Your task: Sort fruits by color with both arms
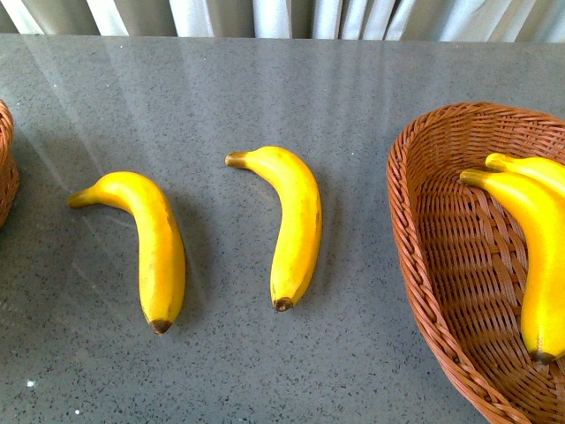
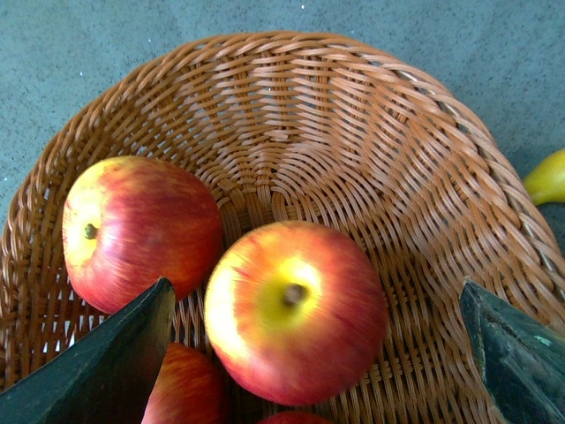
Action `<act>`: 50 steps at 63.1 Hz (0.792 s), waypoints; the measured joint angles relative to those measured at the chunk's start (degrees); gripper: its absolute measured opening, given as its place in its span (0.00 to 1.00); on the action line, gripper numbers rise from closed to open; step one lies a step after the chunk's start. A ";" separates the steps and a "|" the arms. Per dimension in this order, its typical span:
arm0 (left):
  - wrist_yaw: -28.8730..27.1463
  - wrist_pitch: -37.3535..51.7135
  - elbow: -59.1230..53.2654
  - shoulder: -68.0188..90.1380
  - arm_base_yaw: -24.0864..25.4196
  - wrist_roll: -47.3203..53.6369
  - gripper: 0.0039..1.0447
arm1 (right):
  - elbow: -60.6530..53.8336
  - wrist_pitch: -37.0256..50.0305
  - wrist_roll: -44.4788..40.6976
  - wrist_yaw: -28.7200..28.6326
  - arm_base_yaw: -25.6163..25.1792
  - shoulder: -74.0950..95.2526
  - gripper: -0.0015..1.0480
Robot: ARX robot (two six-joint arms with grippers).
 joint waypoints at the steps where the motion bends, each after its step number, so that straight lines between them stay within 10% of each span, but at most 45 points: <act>1: 0.31 -0.02 -0.04 -0.39 0.00 -0.31 0.91 | 0.00 0.00 0.00 0.00 0.00 0.00 0.91; 25: 6.71 3.28 -6.47 -19.02 -1.64 -13.25 0.91 | 0.00 0.00 0.00 0.00 0.00 0.00 0.91; 34: -10.86 28.20 -16.20 -20.17 -6.88 -22.32 0.66 | 0.00 0.00 -0.02 0.02 0.00 0.00 0.91; 50: -18.21 24.61 -22.25 -32.11 -13.92 -25.49 0.22 | 0.00 0.00 -0.02 -0.02 0.00 0.00 0.91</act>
